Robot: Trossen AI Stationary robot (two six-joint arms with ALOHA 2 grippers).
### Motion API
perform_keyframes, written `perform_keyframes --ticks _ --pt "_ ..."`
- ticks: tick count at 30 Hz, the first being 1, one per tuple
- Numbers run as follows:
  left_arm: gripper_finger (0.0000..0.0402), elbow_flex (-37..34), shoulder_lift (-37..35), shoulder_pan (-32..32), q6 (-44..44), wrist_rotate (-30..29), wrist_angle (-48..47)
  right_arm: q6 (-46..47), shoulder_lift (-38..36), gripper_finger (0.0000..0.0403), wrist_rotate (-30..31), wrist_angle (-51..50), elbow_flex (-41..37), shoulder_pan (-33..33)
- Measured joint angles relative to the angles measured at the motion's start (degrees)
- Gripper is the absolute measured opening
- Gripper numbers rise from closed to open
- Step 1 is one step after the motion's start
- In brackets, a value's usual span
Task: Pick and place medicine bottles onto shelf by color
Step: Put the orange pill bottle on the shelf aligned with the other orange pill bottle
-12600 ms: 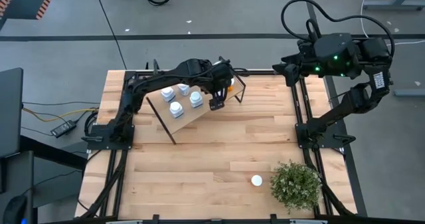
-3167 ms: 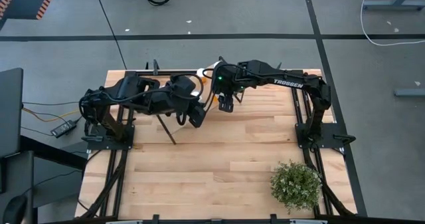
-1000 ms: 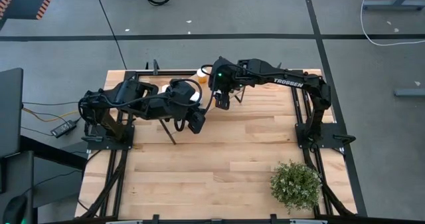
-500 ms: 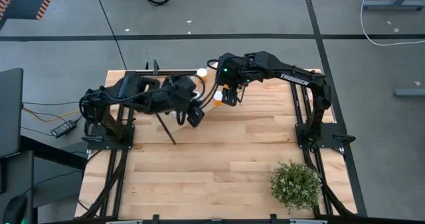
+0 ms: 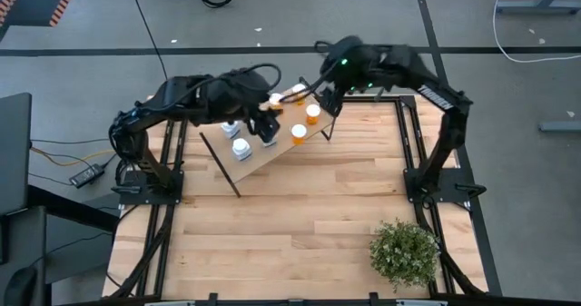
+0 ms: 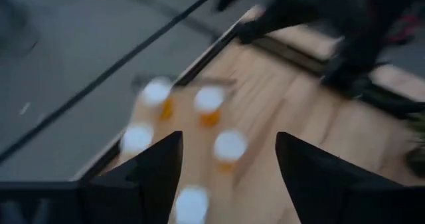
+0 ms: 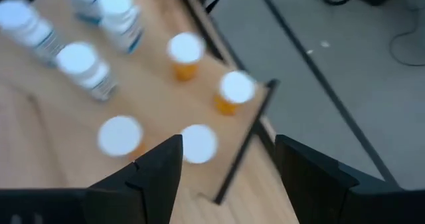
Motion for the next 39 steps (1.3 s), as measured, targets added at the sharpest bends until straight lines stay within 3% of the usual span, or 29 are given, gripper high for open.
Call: perform_keyframes --ticks 5,9,17,24,29,39 --pt "0.0256 0.1 0.9 0.0 13.6 6.3 14.0 0.1 -3.6 0.0245 0.5 0.8 0.1 -3.8" --pt "0.0253 0.0 3.2 1.4 19.1 10.2 17.6 0.0 -7.7 0.0245 0.5 1.3 0.1 -6.6" --pt "0.0261 -0.1 11.5 6.3 19.9 20.1 15.5 -3.6 -14.0 0.0245 0.5 7.2 0.1 -11.4" --pt "0.0275 -0.1 14.8 10.7 20.9 33.9 11.1 -6.7 -16.4 0.0245 0.5 7.1 0.0 -15.2" --pt "0.0285 0.0 14.6 11.9 29.2 34.9 3.7 -6.1 -16.3 0.0245 0.7 6.9 0.0 -18.1" --pt "0.0305 0.0 19.0 11.1 35.4 29.3 3.2 -7.3 -16.3 0.0245 0.7 7.0 0.0 -18.8"
